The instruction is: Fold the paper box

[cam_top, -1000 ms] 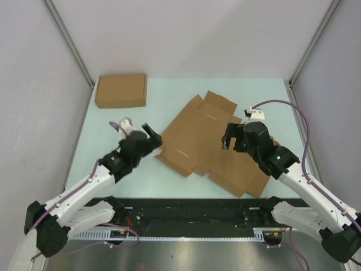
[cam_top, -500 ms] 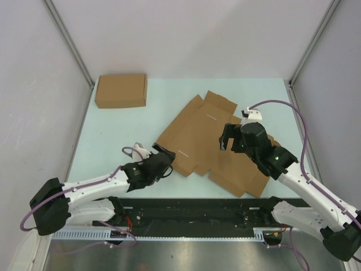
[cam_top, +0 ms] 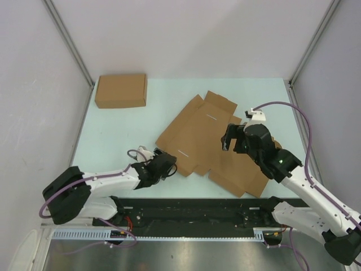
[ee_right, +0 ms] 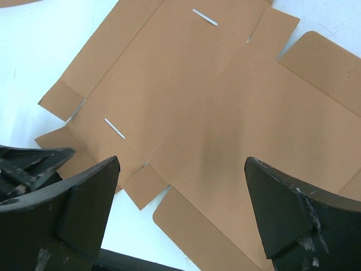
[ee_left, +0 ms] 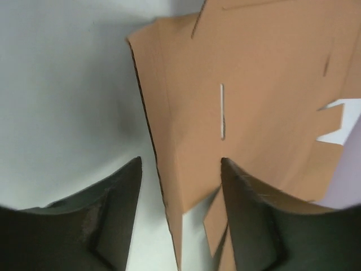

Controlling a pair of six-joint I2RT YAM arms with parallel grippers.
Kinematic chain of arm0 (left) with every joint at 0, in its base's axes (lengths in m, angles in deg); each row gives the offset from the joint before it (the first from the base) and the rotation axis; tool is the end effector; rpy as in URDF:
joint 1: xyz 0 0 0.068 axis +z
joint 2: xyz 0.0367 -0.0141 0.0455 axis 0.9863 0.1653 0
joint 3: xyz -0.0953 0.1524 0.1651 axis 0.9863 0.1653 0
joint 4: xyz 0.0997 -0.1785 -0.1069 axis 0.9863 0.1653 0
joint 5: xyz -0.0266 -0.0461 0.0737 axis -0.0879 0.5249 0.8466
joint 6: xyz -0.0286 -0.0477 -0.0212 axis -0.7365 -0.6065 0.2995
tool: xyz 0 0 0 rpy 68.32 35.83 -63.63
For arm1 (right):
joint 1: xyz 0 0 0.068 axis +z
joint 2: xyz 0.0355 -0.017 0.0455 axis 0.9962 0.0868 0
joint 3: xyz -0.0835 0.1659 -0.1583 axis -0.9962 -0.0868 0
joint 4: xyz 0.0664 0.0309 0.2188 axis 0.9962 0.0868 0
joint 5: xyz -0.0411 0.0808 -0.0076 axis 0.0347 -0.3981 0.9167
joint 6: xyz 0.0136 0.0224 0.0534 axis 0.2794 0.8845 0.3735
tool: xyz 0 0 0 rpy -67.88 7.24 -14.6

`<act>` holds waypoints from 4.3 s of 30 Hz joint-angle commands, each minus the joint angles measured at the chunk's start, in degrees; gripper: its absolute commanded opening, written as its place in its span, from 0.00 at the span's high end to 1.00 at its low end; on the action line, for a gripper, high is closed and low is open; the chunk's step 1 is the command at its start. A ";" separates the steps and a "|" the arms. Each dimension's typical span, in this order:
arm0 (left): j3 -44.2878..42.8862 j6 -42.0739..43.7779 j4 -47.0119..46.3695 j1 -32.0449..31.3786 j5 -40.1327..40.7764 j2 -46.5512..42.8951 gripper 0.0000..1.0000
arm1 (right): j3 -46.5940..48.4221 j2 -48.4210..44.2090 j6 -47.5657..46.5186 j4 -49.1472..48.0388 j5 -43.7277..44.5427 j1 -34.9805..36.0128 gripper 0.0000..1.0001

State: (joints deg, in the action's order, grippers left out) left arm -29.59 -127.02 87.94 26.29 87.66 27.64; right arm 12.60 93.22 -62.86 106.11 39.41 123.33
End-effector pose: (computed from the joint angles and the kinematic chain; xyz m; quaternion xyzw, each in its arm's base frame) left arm 0.1422 -0.1577 0.1469 -0.4506 0.7998 -0.2390 0.3165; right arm 0.1522 0.1026 0.2969 -0.0106 0.8596 0.1434 0.4904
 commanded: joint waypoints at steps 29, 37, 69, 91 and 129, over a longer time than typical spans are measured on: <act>-72.00 89.37 31.90 33.45 -45.73 45.73 1.00 | 4.96 -4.01 -4.53 8.03 -2.80 -2.97 0.00; -68.11 101.35 37.14 32.57 -37.27 45.58 1.00 | 5.49 0.65 -4.10 7.17 -0.33 -3.15 0.00; -47.17 100.39 -2.32 30.46 -29.00 33.97 1.00 | 23.14 35.98 -19.02 -28.61 -12.19 -11.76 0.04; -49.37 113.57 6.55 24.66 -26.20 37.48 1.00 | 37.74 54.79 -30.90 -20.79 -38.21 -21.34 0.08; -43.48 100.04 -1.54 25.28 -24.52 29.57 0.98 | 30.10 56.99 -31.34 -16.48 -31.10 -11.94 1.00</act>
State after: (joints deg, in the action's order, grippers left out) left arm -73.17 -23.73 90.15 51.08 64.12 60.88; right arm 42.74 150.44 -94.86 89.63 7.44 110.23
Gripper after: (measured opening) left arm 0.012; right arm 0.047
